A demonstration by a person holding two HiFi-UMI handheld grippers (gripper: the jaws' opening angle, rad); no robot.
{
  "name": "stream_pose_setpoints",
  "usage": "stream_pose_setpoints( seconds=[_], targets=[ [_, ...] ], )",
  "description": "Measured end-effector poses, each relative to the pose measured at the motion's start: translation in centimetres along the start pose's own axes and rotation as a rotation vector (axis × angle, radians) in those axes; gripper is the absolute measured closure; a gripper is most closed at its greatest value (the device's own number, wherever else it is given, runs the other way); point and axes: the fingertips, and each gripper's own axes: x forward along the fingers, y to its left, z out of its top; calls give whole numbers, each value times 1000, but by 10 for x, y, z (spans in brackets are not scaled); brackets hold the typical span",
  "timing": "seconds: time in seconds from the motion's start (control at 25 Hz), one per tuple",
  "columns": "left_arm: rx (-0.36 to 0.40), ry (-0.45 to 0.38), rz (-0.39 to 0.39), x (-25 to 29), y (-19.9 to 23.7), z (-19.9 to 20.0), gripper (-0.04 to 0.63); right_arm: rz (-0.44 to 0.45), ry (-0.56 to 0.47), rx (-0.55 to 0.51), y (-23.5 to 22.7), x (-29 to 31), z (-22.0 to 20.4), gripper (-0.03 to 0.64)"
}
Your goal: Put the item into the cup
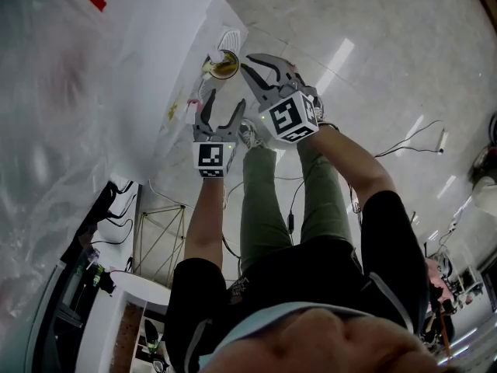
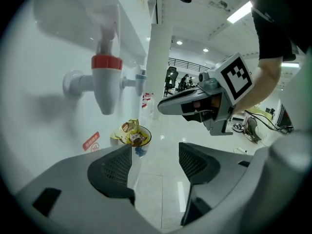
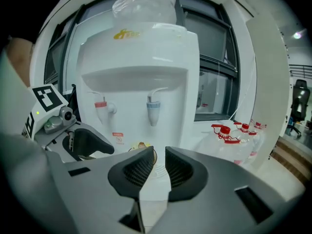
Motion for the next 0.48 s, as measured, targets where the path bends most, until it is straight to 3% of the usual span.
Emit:
stream_pose_setpoints(
  seconds=[0.48],
  targets=[
    [-12,-45,57,-32,-28,56,293,-43,-52,98,-20,-70,48,561]
  ],
)
